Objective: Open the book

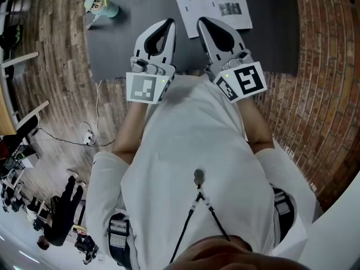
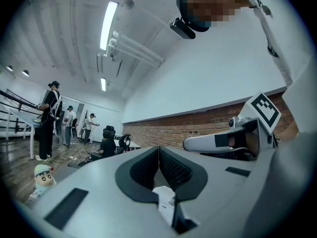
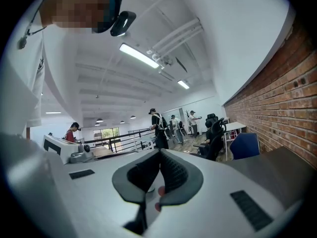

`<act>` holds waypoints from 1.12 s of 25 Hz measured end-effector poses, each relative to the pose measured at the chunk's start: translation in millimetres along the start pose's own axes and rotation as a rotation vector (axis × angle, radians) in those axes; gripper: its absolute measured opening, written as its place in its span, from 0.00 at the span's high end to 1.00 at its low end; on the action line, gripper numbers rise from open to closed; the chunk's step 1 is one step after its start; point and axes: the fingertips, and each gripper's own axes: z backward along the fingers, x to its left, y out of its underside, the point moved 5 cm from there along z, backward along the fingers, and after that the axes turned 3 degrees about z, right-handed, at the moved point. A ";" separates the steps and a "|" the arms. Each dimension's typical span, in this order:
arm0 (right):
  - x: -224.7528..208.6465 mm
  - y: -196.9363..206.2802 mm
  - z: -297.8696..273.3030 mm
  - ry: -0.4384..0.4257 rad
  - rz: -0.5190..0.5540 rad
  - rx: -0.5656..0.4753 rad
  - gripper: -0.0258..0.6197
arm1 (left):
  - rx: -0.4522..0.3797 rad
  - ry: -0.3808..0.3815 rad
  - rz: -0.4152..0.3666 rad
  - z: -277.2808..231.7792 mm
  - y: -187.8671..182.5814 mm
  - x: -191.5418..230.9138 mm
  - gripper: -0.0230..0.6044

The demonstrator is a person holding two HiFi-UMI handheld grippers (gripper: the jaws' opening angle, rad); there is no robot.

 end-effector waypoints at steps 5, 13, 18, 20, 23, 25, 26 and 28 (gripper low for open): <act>-1.0 2.1 -2.6 0.005 0.001 0.003 0.91 | 0.004 0.008 0.003 0.1 6.2 1.2 0.93; -3.6 0.4 0.5 0.012 0.000 0.002 0.91 | 0.003 0.011 0.003 -1.9 4.5 -1.0 0.93; -3.2 0.8 1.3 0.014 0.001 0.002 0.91 | 0.005 0.011 0.004 -0.6 5.6 -1.1 0.93; -2.2 0.5 1.1 0.014 0.002 0.001 0.91 | 0.005 0.010 0.005 0.3 5.6 -0.7 0.93; -2.1 1.0 1.5 0.013 0.001 -0.001 0.91 | 0.006 0.009 0.004 1.1 6.3 -0.8 0.93; -3.2 1.8 0.8 0.013 0.001 0.000 0.91 | 0.007 0.008 0.004 0.2 7.1 -0.2 0.93; -3.7 2.1 0.1 0.013 0.000 0.000 0.91 | 0.007 0.008 0.004 -0.4 7.4 0.4 0.93; -4.4 2.8 -1.2 0.013 -0.001 0.000 0.91 | 0.007 0.008 0.005 -1.5 8.2 1.6 0.93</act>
